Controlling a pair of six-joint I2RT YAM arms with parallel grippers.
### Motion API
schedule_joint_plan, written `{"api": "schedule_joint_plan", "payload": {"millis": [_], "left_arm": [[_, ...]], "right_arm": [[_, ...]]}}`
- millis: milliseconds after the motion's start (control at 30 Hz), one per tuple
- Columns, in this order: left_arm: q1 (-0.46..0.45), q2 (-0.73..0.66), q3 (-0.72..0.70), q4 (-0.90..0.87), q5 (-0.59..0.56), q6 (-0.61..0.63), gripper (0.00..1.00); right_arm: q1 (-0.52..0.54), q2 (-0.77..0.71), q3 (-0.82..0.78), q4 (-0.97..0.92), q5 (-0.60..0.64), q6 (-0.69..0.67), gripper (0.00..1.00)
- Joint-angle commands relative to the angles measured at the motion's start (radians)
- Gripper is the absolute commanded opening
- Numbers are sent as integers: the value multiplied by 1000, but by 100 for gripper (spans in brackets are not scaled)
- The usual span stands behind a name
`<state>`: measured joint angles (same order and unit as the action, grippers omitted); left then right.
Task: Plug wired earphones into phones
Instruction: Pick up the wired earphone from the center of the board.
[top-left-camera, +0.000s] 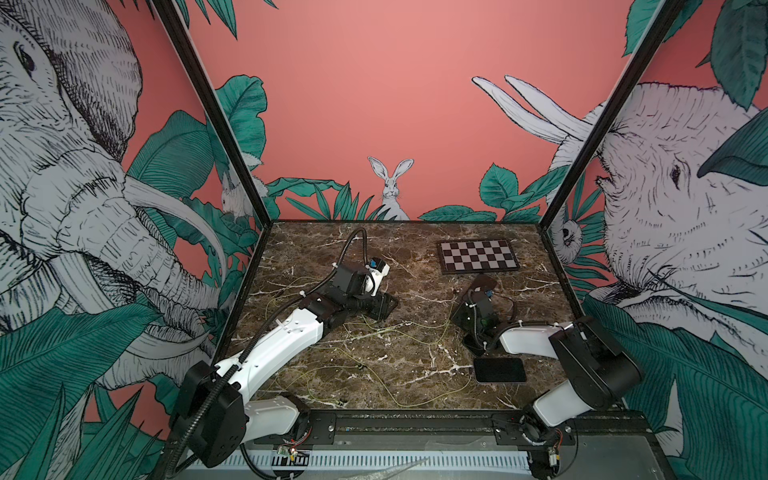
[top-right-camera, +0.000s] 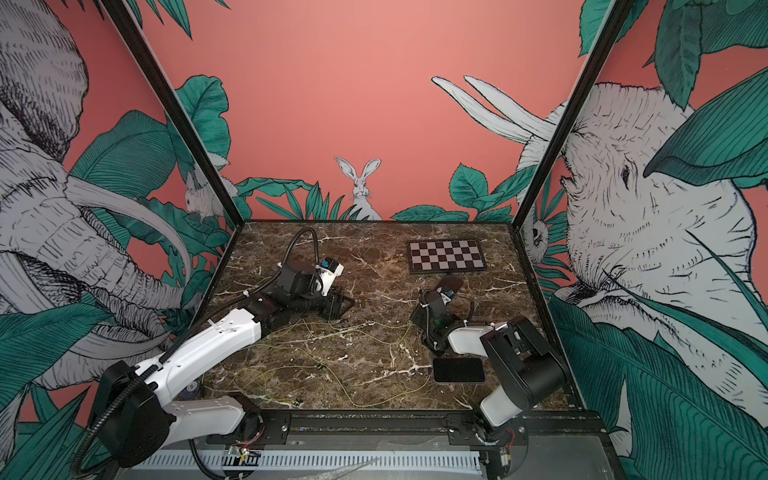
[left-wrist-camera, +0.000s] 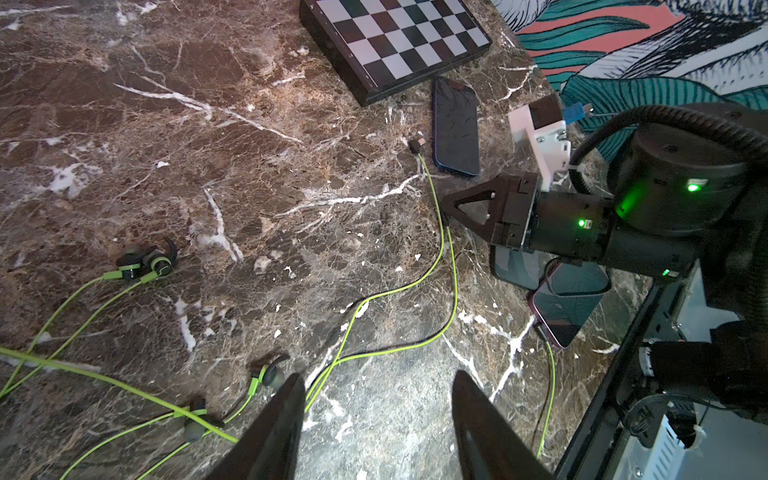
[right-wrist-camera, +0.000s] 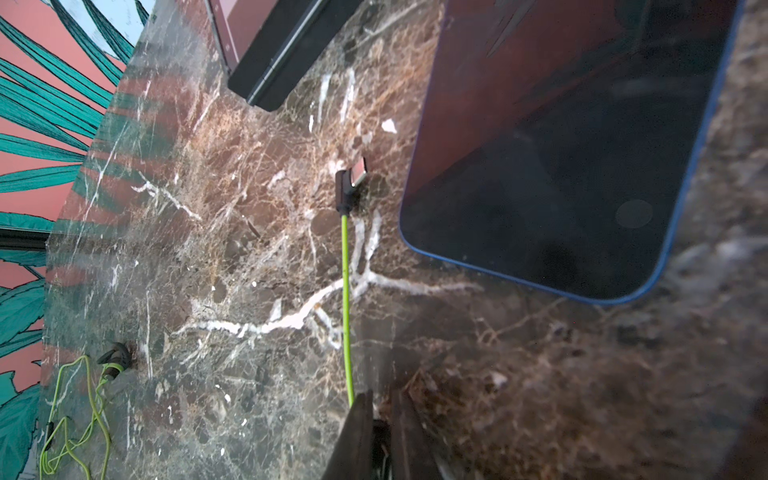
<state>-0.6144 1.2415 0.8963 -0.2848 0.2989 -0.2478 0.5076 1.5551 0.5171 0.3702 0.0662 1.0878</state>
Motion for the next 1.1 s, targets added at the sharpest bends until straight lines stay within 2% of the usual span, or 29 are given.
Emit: {"api": "schedule_joint_plan", "payload": {"millis": [0,33,200,300,467,600,700,833,1067], "left_arm": [[7,-31,-13,14,8,-8,58],[7,-31,-13,14,9,-8,58],[7,-33,-15,29,43,-7,58],[7,-46,-23,58,89,-9,58],[7,-104,-63,192,254,-18,58],[8,-162,-109,282,237,-49,60],[8,-206,-163,391,264,-48,60],[8,-284,-247,527,294,-2,60],[8,-383,-361,722,295,43,58]], "right_arm": [[-3,-38,-7,5,21,80,9],[-4,-42,-8,3,22,77,6],[-4,-83,-21,13,6,57,1],[-3,-148,-32,25,-16,-10,0],[0,-281,-34,140,-206,-233,0],[14,-333,-39,345,-385,-287,0],[51,-355,-4,414,-439,-301,0],[146,-362,92,436,-484,-396,0],[246,-314,183,535,-530,-438,0]]}}
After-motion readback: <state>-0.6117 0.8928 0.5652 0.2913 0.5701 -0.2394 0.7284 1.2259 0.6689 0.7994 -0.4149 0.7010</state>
